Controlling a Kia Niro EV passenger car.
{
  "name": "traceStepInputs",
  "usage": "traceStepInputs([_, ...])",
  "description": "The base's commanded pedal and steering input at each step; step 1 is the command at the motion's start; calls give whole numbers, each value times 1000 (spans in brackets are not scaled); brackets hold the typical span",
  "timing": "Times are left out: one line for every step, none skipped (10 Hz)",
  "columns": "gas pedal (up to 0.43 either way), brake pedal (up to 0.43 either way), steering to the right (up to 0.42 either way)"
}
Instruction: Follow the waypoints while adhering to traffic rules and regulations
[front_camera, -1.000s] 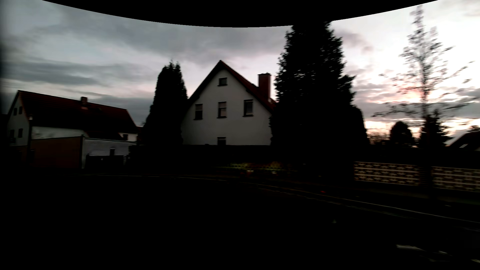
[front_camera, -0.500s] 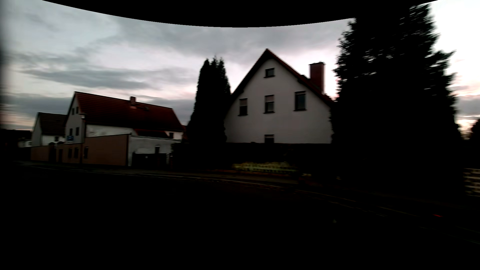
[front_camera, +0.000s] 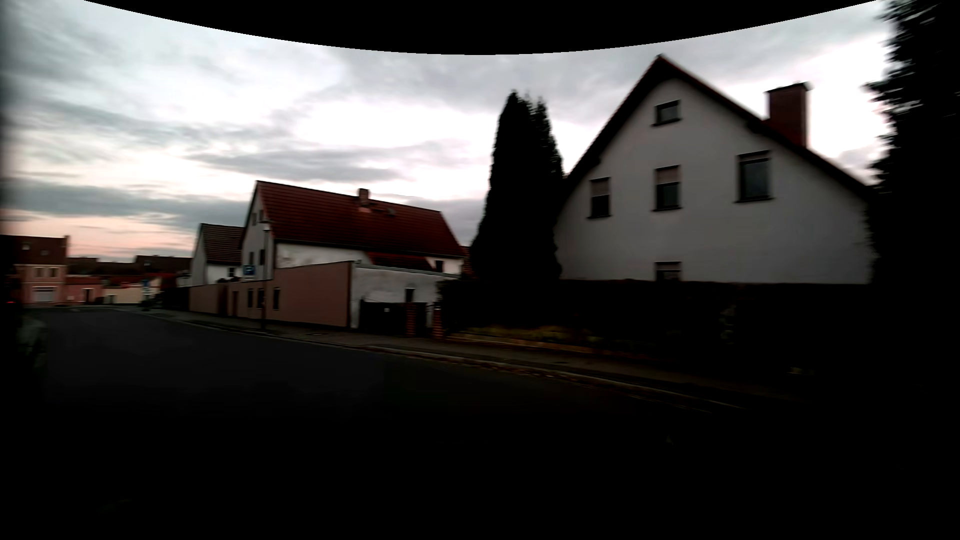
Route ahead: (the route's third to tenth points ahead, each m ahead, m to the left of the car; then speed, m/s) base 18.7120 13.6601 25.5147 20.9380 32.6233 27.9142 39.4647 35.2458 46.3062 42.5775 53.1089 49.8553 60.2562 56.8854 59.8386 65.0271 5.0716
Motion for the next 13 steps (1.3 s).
traceStepInputs([197,0,-380])
traceStepInputs([197,0,-367])
traceStepInputs([197,0,-357])
traceStepInputs([197,0,-343])
traceStepInputs([209,0,-330])
traceStepInputs([209,0,-320])
traceStepInputs([209,0,-307])
traceStepInputs([209,0,-293])
traceStepInputs([209,0,-282])
traceStepInputs([209,0,-264])
traceStepInputs([209,0,-241])
traceStepInputs([209,0,-225])
traceStepInputs([209,0,-203])
